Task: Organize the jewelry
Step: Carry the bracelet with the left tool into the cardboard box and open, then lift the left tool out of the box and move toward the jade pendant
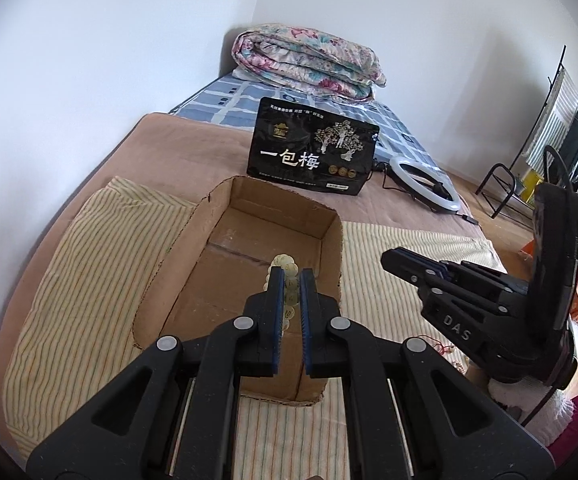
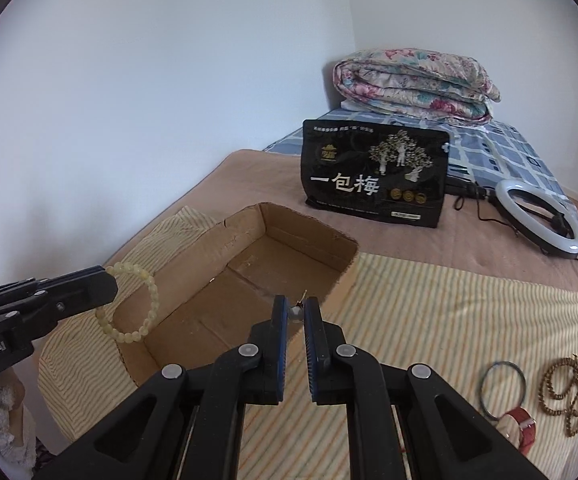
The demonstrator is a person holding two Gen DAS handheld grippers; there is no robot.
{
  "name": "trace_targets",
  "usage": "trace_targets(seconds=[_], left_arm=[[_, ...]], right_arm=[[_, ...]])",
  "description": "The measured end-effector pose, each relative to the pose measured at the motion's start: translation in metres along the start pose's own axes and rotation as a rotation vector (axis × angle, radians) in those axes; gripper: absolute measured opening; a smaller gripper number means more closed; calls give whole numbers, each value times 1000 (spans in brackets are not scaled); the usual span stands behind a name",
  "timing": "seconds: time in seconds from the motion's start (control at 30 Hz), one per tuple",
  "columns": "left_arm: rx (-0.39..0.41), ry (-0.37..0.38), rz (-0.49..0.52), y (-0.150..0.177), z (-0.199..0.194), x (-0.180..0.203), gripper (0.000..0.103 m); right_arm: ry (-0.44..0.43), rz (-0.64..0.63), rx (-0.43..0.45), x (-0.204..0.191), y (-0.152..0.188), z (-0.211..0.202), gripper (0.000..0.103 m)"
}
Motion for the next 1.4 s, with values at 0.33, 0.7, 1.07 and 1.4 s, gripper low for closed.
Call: trace_targets(seconds=[0.33,0.7,1.07,1.4], left_arm=[[-29,-45,2,3,15,-11,5],[-57,-60,11,2,36,-9,5],[-79,-74,19,3,48,-9,5],[-58,-76,5,0,45,-12,34]], right_arm=[[-24,9,-19,-1,-20,37,6],[-46,26,-36,0,-34,71,6],[-48,37,-46,3,-37,87,6],[-39,53,-24,4,-40,88,41]])
Point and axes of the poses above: each gripper's, at about its wrist camera, not at the fingertips, and z roughly the way its jaws point, x to its right, y to its underside, the point moved 1 cm from there along z, roughly the way its jaws point, and after that the axes turned 11 degrees about z, right-handed, at the moved point
